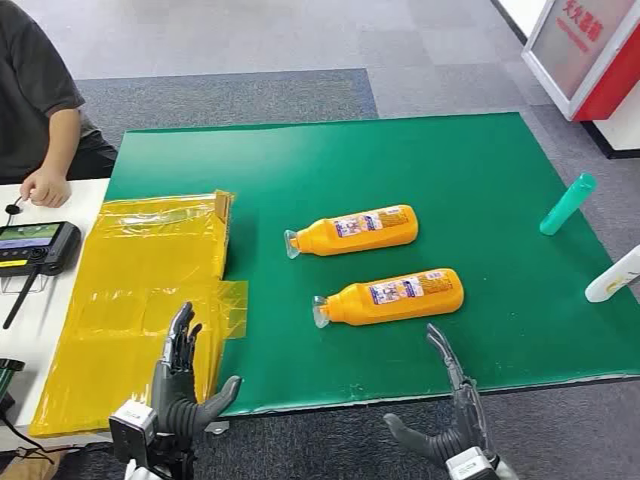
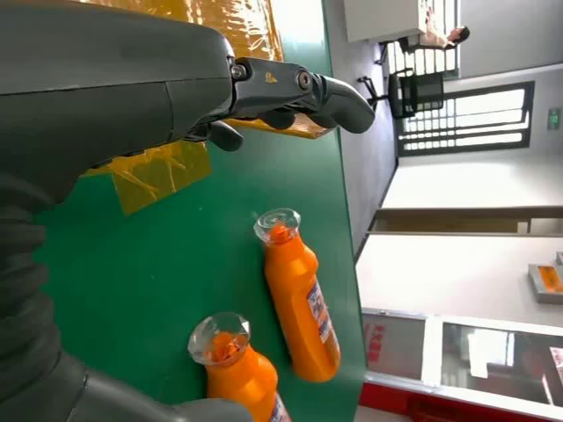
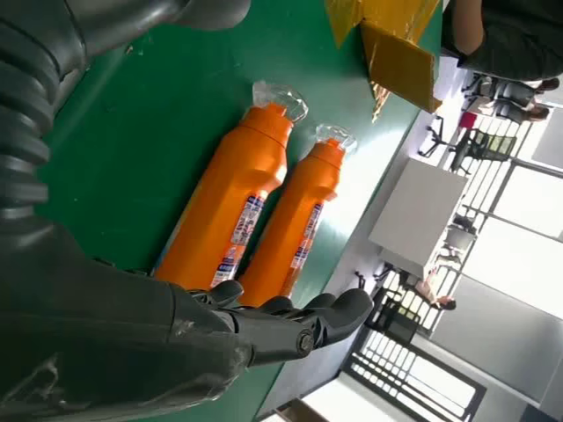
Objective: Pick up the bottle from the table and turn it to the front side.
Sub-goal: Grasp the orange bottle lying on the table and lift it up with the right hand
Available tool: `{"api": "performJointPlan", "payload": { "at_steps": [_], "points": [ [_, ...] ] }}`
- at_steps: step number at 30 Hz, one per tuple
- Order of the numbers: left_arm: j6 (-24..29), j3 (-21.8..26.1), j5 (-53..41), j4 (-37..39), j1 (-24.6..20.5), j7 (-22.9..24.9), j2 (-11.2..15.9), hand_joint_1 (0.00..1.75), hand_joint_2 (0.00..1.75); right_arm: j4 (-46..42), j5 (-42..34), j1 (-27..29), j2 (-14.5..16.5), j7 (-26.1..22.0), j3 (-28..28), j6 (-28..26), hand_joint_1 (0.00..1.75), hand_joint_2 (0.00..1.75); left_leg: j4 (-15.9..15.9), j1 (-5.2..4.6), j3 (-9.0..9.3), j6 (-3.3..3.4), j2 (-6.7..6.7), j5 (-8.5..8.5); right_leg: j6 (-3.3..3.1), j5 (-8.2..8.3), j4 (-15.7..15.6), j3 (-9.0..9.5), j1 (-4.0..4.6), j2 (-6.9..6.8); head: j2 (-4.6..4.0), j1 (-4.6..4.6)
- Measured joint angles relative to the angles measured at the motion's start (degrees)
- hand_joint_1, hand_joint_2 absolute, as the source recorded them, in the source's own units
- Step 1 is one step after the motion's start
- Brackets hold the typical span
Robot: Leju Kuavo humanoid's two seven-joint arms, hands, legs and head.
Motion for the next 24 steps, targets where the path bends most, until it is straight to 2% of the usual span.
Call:
{"api": "performJointPlan", "payload": {
  "at_steps": [7,14,24],
  "points": [
    [0.10,-0.01,0.00,0.07,-0.01,0.00,0.04,0.00,1.75,0.00,0.50,-0.10,0.00,0.09,-0.23,-0.28,0.00,1.75,0.00,0.00,0.00,0.00,0.00,0.00,0.00,0.00,0.00,0.01,0.00,0.00,0.00,0.01],
    [-1.60,1.71,0.11,-0.19,0.71,-0.30,1.27,0.00,1.75,-0.73,6.02,-2.29,0.01,3.89,-0.16,-5.06,0.00,1.75,-0.01,0.02,0.00,-0.01,0.00,0.00,0.00,0.00,0.01,0.05,0.02,0.00,0.00,0.01],
    [-2.14,3.22,0.17,-0.40,1.17,-0.42,1.96,0.00,1.75,-1.55,6.55,-3.29,0.00,4.63,-0.13,-5.40,0.00,1.75,-0.01,0.03,0.00,-0.02,0.00,0.00,-0.01,0.00,0.01,0.06,0.02,0.00,0.00,0.01]
  ]
}}
